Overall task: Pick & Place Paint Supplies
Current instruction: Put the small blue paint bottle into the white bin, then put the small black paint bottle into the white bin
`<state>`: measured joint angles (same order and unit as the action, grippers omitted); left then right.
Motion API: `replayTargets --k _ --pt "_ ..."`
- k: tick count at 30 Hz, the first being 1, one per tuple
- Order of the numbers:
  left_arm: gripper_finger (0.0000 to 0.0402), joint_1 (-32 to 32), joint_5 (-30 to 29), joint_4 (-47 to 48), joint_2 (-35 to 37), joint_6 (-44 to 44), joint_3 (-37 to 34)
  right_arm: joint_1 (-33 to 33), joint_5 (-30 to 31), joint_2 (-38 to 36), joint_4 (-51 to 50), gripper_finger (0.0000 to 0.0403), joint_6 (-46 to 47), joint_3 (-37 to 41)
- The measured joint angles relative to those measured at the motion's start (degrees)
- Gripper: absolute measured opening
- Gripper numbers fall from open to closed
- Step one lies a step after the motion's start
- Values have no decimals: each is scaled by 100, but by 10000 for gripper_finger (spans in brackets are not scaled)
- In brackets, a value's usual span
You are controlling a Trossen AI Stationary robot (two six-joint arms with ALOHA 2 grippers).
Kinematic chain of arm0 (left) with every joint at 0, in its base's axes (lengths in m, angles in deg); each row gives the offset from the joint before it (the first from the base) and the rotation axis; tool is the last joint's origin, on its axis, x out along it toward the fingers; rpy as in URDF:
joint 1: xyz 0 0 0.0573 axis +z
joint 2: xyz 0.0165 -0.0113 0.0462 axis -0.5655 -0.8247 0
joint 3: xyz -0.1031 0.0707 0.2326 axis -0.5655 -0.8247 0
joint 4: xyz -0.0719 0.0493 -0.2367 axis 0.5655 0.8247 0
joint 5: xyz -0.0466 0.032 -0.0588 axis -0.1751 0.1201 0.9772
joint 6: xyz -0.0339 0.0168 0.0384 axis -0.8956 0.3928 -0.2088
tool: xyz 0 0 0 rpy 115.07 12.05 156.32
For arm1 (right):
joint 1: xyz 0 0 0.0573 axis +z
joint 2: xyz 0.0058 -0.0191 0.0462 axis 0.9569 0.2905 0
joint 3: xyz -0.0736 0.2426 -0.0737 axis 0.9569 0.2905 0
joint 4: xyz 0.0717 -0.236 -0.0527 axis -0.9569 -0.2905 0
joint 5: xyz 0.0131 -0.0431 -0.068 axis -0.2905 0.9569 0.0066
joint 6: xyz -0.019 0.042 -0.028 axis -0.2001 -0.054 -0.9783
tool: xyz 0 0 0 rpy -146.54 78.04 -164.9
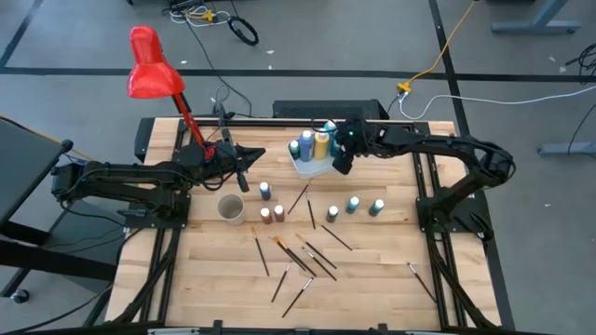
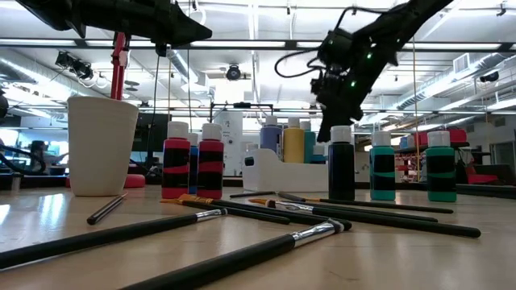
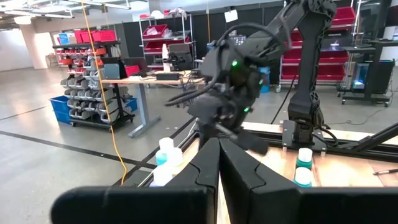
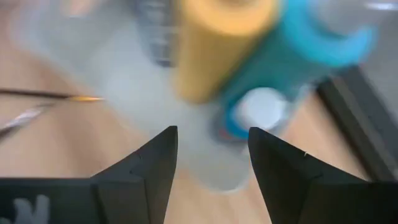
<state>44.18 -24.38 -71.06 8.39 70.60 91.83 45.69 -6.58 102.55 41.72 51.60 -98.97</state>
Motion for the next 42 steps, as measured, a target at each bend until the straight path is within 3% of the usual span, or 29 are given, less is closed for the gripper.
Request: replayTargets --k 6,11,23,29,35,42 --pt "18 0 -1 0 0 0 0 529 -1538 -437 -219 190 72 -2" --pt "18 -2 1 0 0 1 0 1195 -2088 -508 -216 188 28 -4" --pt "18 0 1 0 0 0 0 2729 -903 -446 -222 187 -103 -4" --pt "18 -1 1 1 0 -48 0 3032 -806 -162 -302 187 537 -2" --pt "18 -1 1 1 0 -120 0 3157 61 -79 -565 192 578 -2" --pt "18 -1 1 0 0 -116 0 3157 -33 -79 -626 228 817 -2"
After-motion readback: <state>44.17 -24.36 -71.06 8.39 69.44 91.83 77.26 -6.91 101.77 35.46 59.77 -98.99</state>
